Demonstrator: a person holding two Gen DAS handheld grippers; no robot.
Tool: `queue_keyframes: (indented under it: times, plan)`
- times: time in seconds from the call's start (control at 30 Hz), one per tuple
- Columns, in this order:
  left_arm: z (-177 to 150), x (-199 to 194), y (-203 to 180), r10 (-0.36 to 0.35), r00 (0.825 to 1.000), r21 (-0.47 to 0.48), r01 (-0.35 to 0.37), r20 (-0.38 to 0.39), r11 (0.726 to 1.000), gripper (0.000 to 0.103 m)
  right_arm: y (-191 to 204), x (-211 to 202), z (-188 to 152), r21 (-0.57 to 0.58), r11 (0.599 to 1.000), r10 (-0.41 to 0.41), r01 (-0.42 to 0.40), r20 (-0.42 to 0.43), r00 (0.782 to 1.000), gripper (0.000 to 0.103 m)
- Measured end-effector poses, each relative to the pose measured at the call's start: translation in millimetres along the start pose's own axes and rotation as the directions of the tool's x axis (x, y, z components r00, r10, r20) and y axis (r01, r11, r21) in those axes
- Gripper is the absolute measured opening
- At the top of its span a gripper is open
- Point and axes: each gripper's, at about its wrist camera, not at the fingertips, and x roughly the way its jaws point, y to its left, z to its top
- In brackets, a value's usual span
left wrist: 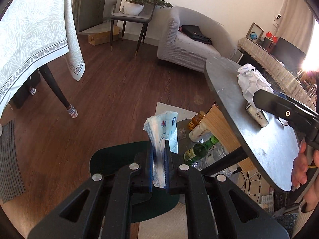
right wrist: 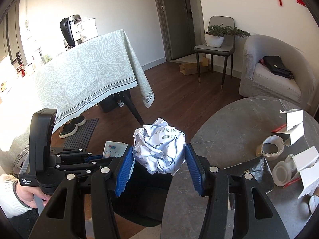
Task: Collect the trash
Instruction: 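Carry the tissue pack and paper ball over the green trash bin with both grippers, then open the left gripper to drop the tissue pack while the right gripper drops the paper ball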
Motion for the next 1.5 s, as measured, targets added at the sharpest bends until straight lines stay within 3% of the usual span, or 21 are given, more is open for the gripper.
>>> queue_keyframes:
  times: [0.5,0.67,0.77,1.03,1.33,1.5]
  plan:
    - [-34.8,35.2,42.6,0.045,0.987,-0.022,-0.049,-0.156,0.999,0.011,37.4,47.8,-1.5,-0.038,0.999,0.032,-0.036,-0.097,0.995,0.053]
    - [-38.5,38.4,51.1,0.034,0.984,-0.029,-0.040,-0.177,0.999,0.022,43.7,61.8,-3.6,-0.046,0.998,0.032,-0.038,-0.125,0.992,0.053]
    - [-38.0,31.6,53.8,0.041,0.988,-0.024,-0.046,-0.151,0.999,0.031,47.1,69.7,-6.9,-0.052,0.998,0.027,-0.035,-0.147,0.989,0.053]
    - [-22.1,1.4,71.2,0.055,0.998,-0.064,-0.057,-0.033,0.996,0.040,55.0,98.1,-26.8,-0.075,0.997,0.014,-0.032,-0.234,0.972,0.053]
    - [6.1,-41.1,76.8,0.065,0.993,-0.101,-0.055,0.100,0.993,0.037,73.8,126.5,-50.5,-0.103,0.993,0.019,-0.056,-0.324,0.946,0.053]
    - [18.6,-59.4,75.2,0.060,0.987,-0.102,-0.045,0.149,0.994,0.027,86.2,144.7,-63.9,-0.112,0.990,0.040,-0.088,-0.376,0.926,0.053]
